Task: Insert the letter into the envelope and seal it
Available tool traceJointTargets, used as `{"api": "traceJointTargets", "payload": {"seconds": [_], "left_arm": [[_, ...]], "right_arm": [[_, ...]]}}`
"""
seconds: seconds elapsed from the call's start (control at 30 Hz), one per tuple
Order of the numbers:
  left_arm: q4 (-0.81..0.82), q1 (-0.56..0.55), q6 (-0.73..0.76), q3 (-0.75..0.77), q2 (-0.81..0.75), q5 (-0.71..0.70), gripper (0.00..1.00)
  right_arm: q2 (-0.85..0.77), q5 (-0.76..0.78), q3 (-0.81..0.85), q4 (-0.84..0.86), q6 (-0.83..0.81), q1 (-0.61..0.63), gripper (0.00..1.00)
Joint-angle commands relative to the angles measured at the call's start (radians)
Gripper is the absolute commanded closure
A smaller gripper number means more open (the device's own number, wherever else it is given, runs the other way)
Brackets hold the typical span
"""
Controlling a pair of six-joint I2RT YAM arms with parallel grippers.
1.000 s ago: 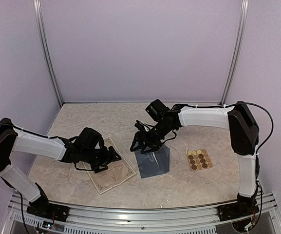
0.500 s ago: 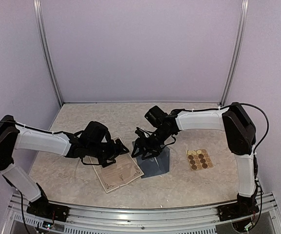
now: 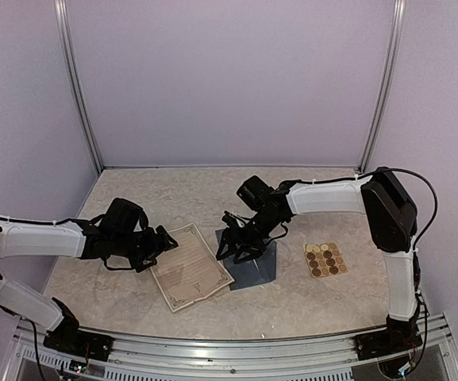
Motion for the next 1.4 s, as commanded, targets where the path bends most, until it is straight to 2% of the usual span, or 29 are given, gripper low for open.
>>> {"api": "traceJointTargets", "payload": {"seconds": [0.0, 0.3, 0.53, 0.7, 0.83, 0.9, 0.97, 1.13, 1.37], "left_arm": [[-0.002, 0.004, 0.044, -0.021, 0.009, -0.006, 0.12], [0.041, 0.003, 0.040, -0.066, 0.042, 0.002, 0.12], [0.049, -0.002, 0.034, -0.077, 0.042, 0.005, 0.12], [0.050, -0.012, 0.025, -0.080, 0.036, 0.002, 0.11], [0.054, -0.021, 0.020, -0.079, 0.036, 0.001, 0.11], [0.053, -0.026, 0.019, -0.073, 0.037, 0.002, 0.11], [0.047, -0.030, 0.017, -0.061, 0.036, 0.000, 0.11], [-0.040, -0.028, 0.042, 0.005, -0.003, -0.058, 0.11], [-0.151, 0.085, 0.087, 0.038, -0.181, -0.045, 0.09]], "right_arm": [[-0.005, -0.017, -0.028, 0.012, 0.012, 0.012, 0.35], [0.013, -0.058, -0.043, 0.024, 0.017, 0.019, 0.35], [0.044, -0.107, -0.031, 0.034, 0.013, 0.033, 0.42], [0.059, -0.134, -0.009, 0.041, 0.007, 0.042, 0.53], [0.058, -0.178, -0.011, 0.081, 0.026, 0.044, 0.67], [0.056, -0.193, -0.013, 0.104, 0.035, 0.045, 0.80], [0.049, -0.195, -0.013, 0.116, 0.036, 0.045, 0.99], [-0.029, -0.090, 0.001, 0.085, 0.014, 0.036, 1.00], [-0.219, -0.019, 0.017, -0.012, -0.088, -0.041, 1.00]]}}
